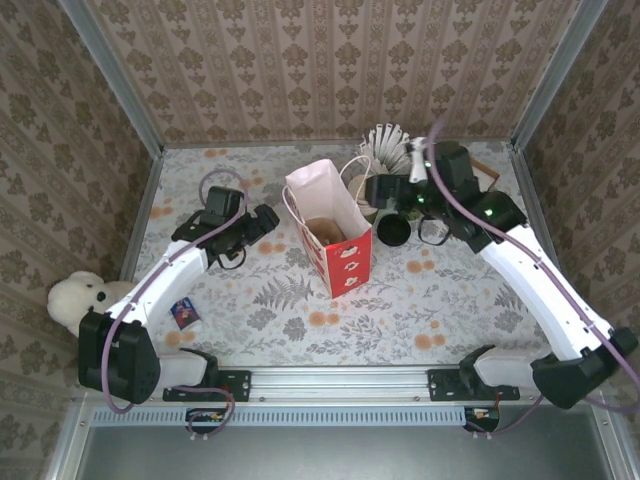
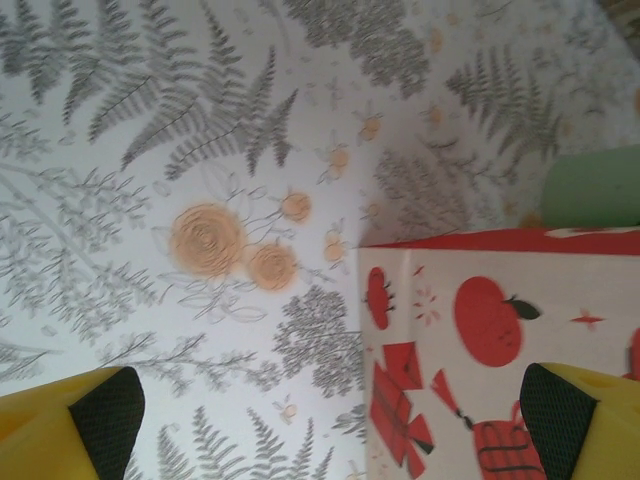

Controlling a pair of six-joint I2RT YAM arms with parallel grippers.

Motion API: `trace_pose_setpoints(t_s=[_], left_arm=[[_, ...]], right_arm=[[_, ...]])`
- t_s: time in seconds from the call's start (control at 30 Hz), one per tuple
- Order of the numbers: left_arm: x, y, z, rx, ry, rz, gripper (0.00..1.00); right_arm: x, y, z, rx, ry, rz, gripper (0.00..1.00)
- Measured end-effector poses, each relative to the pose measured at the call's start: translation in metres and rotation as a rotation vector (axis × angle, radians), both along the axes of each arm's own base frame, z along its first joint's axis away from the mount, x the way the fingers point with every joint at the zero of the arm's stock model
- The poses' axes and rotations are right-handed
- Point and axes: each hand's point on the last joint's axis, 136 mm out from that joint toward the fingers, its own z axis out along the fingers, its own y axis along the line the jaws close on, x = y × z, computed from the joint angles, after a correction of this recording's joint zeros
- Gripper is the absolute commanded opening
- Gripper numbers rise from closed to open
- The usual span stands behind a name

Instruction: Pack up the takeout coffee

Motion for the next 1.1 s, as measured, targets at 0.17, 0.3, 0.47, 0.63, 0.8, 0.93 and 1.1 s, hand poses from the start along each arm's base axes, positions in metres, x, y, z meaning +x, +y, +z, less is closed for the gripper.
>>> trace_pose_setpoints(t_s=[0.17, 0.3, 0.47, 0.63, 0.8, 0.93, 1.1], left_arm=[[0.004, 0.007, 0.01, -0.039, -0.07, 0.018, 1.0], [-0.001, 0.019, 0.028, -0.083, -0.182, 0.043, 1.0], [-0.005, 0.031, 0.061, -0.113, -0.334, 0.059, 1.0], [-0.012, 0.025, 0.098, -0.09, -0.473, -0.048, 1.0], [-0.016, 0.012, 0.125, -0.063, -0.562, -0.174, 1.0], [-0.017, 0.009, 0.13, -0.052, -0.584, -0.211, 1.0], [-0.017, 0.009, 0.128, -0.043, -0.58, -0.211, 1.0]], right_arm=[[0.012, -0.059, -0.032, 0.107, 0.072, -0.187, 1.0], [0.02, -0.085, -0.066, 0.144, 0.151, -0.29, 1.0], [0.04, -0.103, -0.119, 0.093, 0.277, -0.366, 1.0], [0.067, -0.102, -0.172, 0.021, 0.42, -0.303, 1.0], [0.088, -0.095, -0.186, -0.016, 0.437, -0.226, 1.0], [0.107, -0.096, -0.177, -0.035, 0.406, -0.216, 1.0], [0.113, -0.097, -0.18, -0.046, 0.408, -0.221, 1.0]])
